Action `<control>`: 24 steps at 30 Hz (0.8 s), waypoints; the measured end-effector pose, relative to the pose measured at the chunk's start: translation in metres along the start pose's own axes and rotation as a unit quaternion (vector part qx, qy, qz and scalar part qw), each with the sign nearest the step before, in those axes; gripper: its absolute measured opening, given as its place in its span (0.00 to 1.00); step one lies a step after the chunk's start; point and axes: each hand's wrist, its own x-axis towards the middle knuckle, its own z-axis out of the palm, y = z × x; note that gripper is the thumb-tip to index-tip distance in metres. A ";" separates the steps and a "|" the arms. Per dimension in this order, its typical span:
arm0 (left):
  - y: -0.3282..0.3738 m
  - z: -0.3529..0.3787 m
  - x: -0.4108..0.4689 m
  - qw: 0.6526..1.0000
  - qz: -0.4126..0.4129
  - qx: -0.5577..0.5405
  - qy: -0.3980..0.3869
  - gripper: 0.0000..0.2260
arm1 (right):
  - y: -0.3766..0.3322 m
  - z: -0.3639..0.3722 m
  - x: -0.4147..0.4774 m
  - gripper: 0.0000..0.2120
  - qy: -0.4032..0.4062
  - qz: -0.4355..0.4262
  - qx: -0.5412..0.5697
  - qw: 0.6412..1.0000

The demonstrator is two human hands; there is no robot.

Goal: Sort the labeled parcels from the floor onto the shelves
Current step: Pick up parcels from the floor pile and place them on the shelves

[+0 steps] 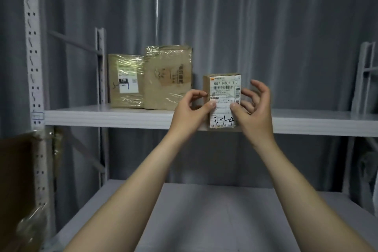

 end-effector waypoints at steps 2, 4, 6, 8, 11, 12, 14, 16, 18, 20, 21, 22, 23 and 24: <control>-0.006 -0.006 0.017 1.000 -0.007 0.002 -0.016 0.10 | 0.006 0.010 0.010 0.30 0.005 -0.017 -0.030 0.999; -0.013 -0.003 0.034 0.999 -0.012 0.016 -0.035 0.10 | 0.012 0.014 0.019 0.26 0.024 -0.032 -0.084 0.996; -0.021 0.007 0.049 0.998 -0.026 0.040 -0.051 0.10 | 0.019 0.014 0.026 0.19 0.051 -0.034 -0.171 0.983; -0.027 0.020 0.061 0.995 -0.062 0.045 -0.066 0.10 | 0.028 0.011 0.030 0.15 0.071 -0.037 -0.255 0.964; -0.031 0.036 0.074 0.988 -0.111 0.035 -0.100 0.13 | 0.036 0.006 0.032 0.19 0.049 -0.003 -0.353 0.934; -0.031 0.039 0.079 0.986 -0.119 0.036 -0.111 0.15 | 0.039 0.004 0.033 0.19 0.032 0.022 -0.378 0.925; -0.033 0.044 0.086 0.983 -0.131 0.028 -0.129 0.18 | 0.044 0.002 0.036 0.17 0.004 0.062 -0.413 0.909; -0.036 0.044 0.093 0.979 -0.141 0.028 -0.148 0.20 | 0.049 0.002 0.043 0.14 -0.009 0.085 -0.433 0.897; -0.038 0.039 0.097 0.974 -0.145 0.045 -0.169 0.20 | 0.054 0.005 0.052 0.12 -0.022 0.106 -0.455 0.884; -0.040 0.027 0.101 0.972 -0.147 0.062 -0.172 0.18 | 0.062 0.011 0.062 0.11 -0.043 0.129 -0.467 0.874; -0.041 0.020 0.104 0.973 -0.145 0.070 -0.168 0.18 | 0.067 0.014 0.069 0.10 -0.055 0.137 -0.469 0.871; -0.042 0.013 0.107 0.973 -0.140 0.076 -0.165 0.18 | 0.073 0.017 0.076 0.10 -0.066 0.143 -0.476 0.865; -0.043 0.004 0.109 0.974 -0.136 0.077 -0.163 0.17 | 0.079 0.021 0.083 0.10 -0.077 0.149 -0.487 0.857; -0.043 -0.006 0.110 0.975 -0.132 0.077 -0.161 0.17 | 0.083 0.026 0.091 0.10 -0.085 0.156 -0.498 0.849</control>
